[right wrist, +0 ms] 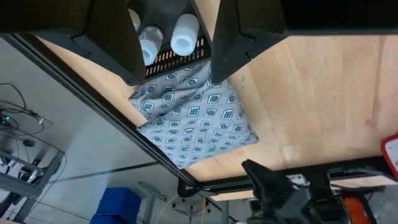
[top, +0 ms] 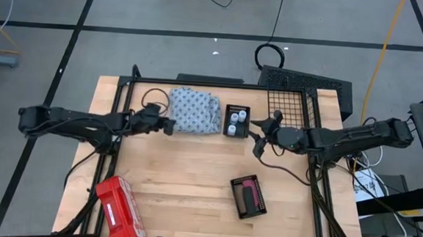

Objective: Pick & Place Medicine items
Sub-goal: Put the gray patient gown into the black wire basket

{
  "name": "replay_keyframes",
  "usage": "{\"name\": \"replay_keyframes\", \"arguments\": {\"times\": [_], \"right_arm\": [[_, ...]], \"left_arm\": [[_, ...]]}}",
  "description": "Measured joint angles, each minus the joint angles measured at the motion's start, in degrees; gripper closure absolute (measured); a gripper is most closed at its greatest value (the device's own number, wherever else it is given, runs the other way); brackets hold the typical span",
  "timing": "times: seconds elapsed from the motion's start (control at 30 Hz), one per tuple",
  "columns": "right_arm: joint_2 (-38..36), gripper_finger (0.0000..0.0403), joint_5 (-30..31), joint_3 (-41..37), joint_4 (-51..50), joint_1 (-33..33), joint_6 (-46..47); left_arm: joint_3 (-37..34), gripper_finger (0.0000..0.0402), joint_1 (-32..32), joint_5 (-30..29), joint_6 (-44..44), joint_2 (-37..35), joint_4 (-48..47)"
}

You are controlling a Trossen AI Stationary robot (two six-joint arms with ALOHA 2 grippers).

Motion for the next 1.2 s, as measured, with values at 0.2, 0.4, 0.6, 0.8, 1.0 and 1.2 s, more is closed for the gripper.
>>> {"name": "replay_keyframes", "arguments": {"times": [0.2,0.4,0.6,0.8,1.0,1.2], "right_arm": [[0.0,0.0232,-0.02,0.0,-1.16,0.48,-1.13],[0.01,0.0232,-0.04,0.0,-3.24,0.48,-1.04],[0.0,0.0232,-0.11,0.0,-3.19,0.48,-1.3],[0.0,0.0232,-0.17,0.0,-3.18,0.48,-1.31],[0.0,0.0232,-0.22,0.0,-3.19,0.48,-1.33],[0.0,0.0232,-0.22,0.0,-3.19,0.48,-1.33]], "left_arm": [[-9.55,0.0187,5.45,1.38,-10.82,-1.29,9.37],[-11.43,0.0187,6.53,0.73,-15.91,-0.1,9.54],[-11.43,0.0159,9.18,4.41,-14.14,5.17,16.3],[-11.41,0.0105,14.2,9.88,-13.37,14.93,26.32],[-11.17,0.0088,16.31,14.71,-14.2,24.16,41.41],[-8.7,0.0098,16.34,15.94,-14.36,31.24,49.46]]}}
